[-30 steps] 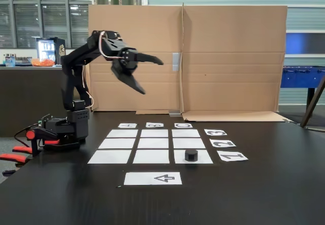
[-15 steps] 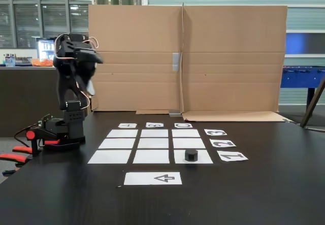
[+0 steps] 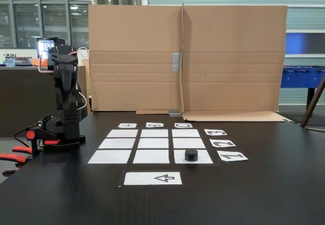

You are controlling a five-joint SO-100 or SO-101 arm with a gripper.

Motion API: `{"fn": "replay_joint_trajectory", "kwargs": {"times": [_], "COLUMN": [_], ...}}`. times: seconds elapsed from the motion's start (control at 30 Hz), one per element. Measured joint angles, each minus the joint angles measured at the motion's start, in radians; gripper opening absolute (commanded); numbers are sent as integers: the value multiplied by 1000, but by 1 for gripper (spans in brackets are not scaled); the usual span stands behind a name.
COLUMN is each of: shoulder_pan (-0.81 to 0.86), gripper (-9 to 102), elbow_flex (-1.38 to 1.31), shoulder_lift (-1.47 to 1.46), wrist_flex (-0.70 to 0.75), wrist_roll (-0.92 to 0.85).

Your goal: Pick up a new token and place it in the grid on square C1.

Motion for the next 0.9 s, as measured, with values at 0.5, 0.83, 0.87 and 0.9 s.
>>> {"fn": "replay_joint_trajectory", "kwargs": {"times": [0.5, 0.83, 0.87, 0.9], "shoulder_pan": [51, 87, 87, 91], "gripper": [-1, -1, -1, -1], "elbow_flex": [442, 653, 669, 672], "shoulder_lift": [430, 640, 660, 667], "wrist_flex": [35, 48, 52, 61], "wrist_roll": [0, 0, 0, 0]}}
